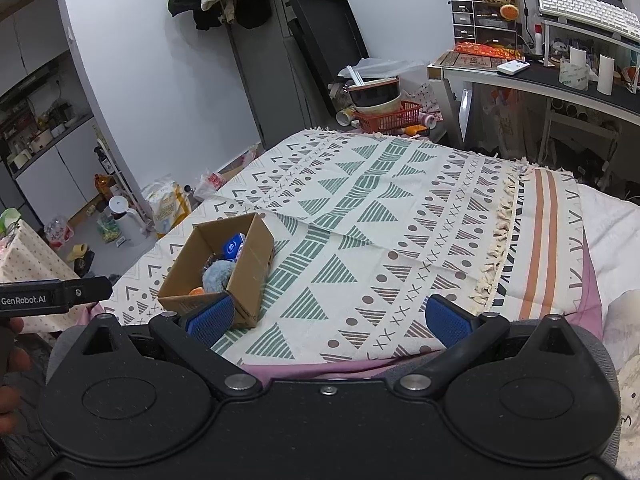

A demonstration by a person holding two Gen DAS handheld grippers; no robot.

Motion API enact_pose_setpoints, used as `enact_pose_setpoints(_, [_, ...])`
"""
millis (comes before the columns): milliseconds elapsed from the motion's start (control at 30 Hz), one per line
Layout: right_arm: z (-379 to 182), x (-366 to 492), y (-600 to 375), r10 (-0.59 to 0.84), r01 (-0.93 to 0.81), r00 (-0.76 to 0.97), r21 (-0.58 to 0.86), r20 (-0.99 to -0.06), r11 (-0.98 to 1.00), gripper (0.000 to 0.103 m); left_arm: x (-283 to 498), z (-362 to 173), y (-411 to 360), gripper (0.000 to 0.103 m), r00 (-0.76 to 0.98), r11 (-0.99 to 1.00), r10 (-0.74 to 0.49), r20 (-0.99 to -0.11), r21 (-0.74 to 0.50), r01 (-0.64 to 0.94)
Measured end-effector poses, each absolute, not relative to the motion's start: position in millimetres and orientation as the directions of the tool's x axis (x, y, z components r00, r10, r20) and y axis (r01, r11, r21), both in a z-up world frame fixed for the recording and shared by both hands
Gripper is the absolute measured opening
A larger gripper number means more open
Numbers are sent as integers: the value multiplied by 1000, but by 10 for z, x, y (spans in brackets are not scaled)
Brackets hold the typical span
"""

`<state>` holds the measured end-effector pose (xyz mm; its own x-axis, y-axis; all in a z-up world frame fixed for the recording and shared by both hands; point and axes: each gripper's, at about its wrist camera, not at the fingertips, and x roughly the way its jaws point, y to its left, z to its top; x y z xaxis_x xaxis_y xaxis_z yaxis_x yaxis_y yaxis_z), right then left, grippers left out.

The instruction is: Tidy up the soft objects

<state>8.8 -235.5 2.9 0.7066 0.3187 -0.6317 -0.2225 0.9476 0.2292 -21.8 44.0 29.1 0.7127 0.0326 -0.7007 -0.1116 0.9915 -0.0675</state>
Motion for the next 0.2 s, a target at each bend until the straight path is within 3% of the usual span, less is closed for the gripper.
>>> enact_pose_setpoints(200, [11, 99, -2384, 301, -204, 711, 224, -636, 953, 103, -171, 280, 434, 99, 708, 991, 32, -705, -70, -114])
